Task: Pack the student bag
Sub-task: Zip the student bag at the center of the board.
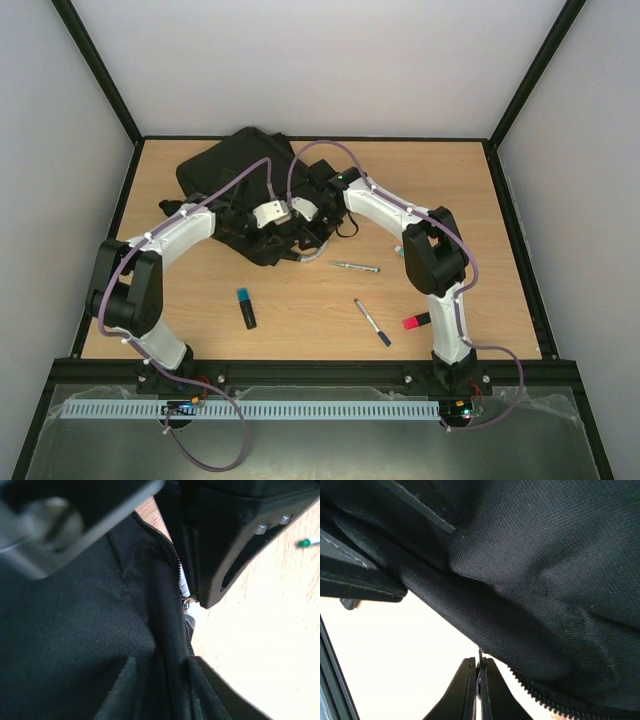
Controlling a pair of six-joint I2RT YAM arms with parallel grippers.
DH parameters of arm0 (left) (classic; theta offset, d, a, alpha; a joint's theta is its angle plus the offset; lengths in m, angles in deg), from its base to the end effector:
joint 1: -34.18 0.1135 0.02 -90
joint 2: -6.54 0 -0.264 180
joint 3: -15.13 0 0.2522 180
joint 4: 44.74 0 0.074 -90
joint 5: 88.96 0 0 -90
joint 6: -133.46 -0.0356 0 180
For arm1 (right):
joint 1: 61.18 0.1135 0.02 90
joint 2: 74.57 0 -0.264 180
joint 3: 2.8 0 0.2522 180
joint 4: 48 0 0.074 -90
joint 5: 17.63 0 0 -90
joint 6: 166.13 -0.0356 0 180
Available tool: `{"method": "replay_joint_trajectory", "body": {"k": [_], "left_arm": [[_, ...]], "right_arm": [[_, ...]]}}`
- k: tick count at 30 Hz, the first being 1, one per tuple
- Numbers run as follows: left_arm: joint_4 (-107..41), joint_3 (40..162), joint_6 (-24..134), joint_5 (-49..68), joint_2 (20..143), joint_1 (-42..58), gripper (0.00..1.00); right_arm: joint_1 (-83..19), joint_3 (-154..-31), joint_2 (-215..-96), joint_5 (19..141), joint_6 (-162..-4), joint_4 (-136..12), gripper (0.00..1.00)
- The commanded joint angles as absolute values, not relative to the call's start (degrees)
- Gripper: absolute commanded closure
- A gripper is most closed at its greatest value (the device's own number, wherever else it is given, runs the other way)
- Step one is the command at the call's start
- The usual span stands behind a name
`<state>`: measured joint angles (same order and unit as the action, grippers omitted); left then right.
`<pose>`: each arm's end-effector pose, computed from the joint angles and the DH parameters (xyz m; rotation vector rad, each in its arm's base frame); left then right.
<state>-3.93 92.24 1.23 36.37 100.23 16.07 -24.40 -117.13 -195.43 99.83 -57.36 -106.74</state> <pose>0.3113 -0.1235 0.2182 1.3999 1.9632 -0.6010 0.3507 0.2827 0.2155 -1.3848 2.3192 0.7435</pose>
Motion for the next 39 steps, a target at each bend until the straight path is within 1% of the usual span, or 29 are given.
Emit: {"method": "replay_joint_trajectory", "body": {"k": [1, 4, 6, 13, 19, 28, 32, 37, 38, 39], "left_arm": [[-5.4, 92.1, 2.2, 36.8, 101.4, 15.9, 0.75], [-4.1, 92.3, 1.7, 37.5, 100.8, 16.0, 0.91], [-2.7, 92.2, 1.3, 38.3, 100.2, 16.1, 0.97], [1.9, 89.9, -0.9, 38.5, 96.5, 16.7, 0.98], [6.1, 87.4, -6.3, 35.5, 92.9, 18.4, 0.98], [8.4, 86.2, -8.0, 32.8, 91.0, 22.6, 0.98], [8.3, 87.6, -8.9, 31.2, 92.0, 27.1, 0.98], [10.2, 94.1, -9.4, 32.0, 95.7, 33.1, 0.98], [10.9, 95.3, -10.0, 32.3, 96.2, 33.6, 0.97], [11.7, 96.1, -10.6, 32.7, 96.5, 33.8, 0.93]], "right_arm": [[-25.4, -115.7, -193.8, 101.6, -58.5, -107.5, 0.99], [-27.1, -115.6, -194.5, 101.4, -58.6, -107.6, 0.99], [-28.7, -115.7, -194.9, 101.0, -58.3, -107.7, 0.99], [-33.6, -117.2, -197.3, 98.7, -56.8, -108.4, 0.99], [-36.2, -118.0, -199.3, 96.8, -56.5, -107.4, 0.99], [-36.7, -118.0, -199.1, 97.5, -56.6, -107.0, 0.99], [-36.3, -117.3, -197.4, 99.2, -57.3, -107.2, 0.99], [-33.3, -116.3, -194.2, 103.2, -58.8, -107.1, 0.99], [-32.2, -116.4, -193.7, 104.0, -58.9, -107.1, 0.99], [-31.1, -116.6, -193.3, 104.5, -59.1, -107.0, 0.99]]}}
